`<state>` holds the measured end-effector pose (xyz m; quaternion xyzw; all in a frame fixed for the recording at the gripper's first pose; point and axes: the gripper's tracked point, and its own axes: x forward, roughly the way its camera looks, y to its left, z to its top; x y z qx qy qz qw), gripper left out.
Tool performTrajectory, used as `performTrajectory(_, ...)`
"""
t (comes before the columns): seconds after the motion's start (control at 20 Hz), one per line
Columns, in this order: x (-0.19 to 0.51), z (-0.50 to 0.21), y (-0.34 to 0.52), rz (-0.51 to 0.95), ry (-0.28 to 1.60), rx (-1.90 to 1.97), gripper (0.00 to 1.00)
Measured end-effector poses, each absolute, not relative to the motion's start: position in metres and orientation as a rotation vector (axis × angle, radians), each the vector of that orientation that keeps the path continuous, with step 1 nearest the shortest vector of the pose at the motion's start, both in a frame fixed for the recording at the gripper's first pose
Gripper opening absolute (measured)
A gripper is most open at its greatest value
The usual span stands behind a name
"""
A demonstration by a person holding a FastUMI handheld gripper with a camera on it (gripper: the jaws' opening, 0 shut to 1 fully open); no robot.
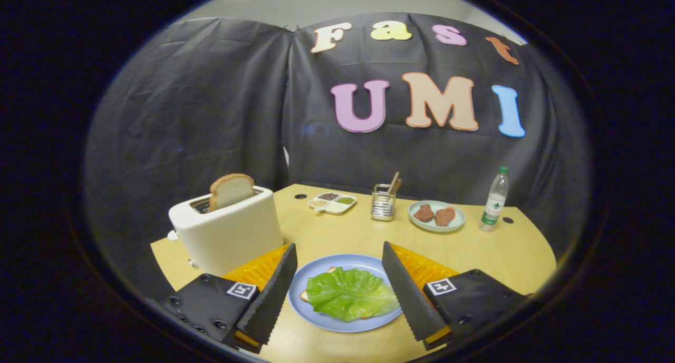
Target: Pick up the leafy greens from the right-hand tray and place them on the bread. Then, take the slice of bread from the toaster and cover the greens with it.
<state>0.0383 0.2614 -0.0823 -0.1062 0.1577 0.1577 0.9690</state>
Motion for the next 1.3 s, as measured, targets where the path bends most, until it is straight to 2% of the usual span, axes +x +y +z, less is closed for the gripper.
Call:
performTrajectory(0.35,0.029,-0.039,0.341,0.434,0.271,-0.278,1.00)
performTrajectory(0.65,0.041,-0.013,0.398,0.477,0.258,-0.177,1.00)
performTrajectory(1.0,0.056,-0.040,0.451,0.544,0.406,0.043,0.99)
performTrajectory(1.3,0.074,-0.078,0.484,0.537,0.528,0.188,0.98)
